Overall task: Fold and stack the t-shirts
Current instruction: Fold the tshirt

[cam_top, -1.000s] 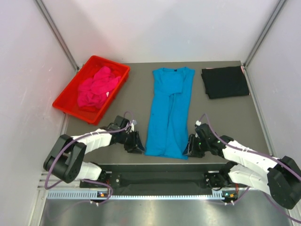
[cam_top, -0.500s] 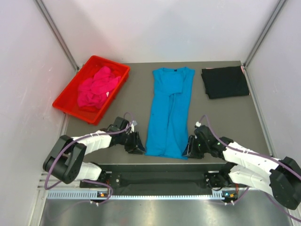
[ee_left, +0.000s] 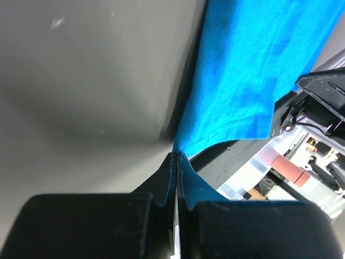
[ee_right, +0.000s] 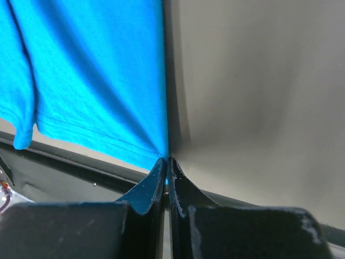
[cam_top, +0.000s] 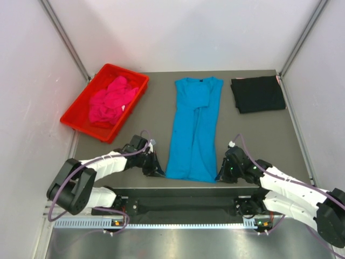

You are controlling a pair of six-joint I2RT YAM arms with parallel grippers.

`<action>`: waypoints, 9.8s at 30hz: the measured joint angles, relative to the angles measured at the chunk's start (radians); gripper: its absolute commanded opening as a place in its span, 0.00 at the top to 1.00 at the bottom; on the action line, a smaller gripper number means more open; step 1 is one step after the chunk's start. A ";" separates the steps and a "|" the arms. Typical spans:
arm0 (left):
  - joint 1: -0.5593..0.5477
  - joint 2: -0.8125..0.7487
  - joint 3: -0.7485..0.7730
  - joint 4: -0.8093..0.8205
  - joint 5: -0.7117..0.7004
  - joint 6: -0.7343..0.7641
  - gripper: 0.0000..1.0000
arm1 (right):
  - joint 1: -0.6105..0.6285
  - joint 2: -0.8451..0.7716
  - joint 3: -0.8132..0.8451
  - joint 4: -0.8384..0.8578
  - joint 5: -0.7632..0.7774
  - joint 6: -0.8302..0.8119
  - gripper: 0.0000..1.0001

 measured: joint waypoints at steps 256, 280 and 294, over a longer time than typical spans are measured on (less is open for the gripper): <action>0.211 1.041 1.420 -0.159 0.180 0.235 0.79 | -0.526 1.080 1.177 -0.022 -0.138 -0.597 0.71; 0.257 0.749 1.139 -0.212 -0.069 0.204 0.70 | -0.541 0.764 0.720 0.061 -0.325 -0.564 0.45; 0.210 0.626 0.753 -0.055 0.065 0.170 0.65 | -0.513 0.747 0.562 0.234 -0.410 -0.532 0.52</action>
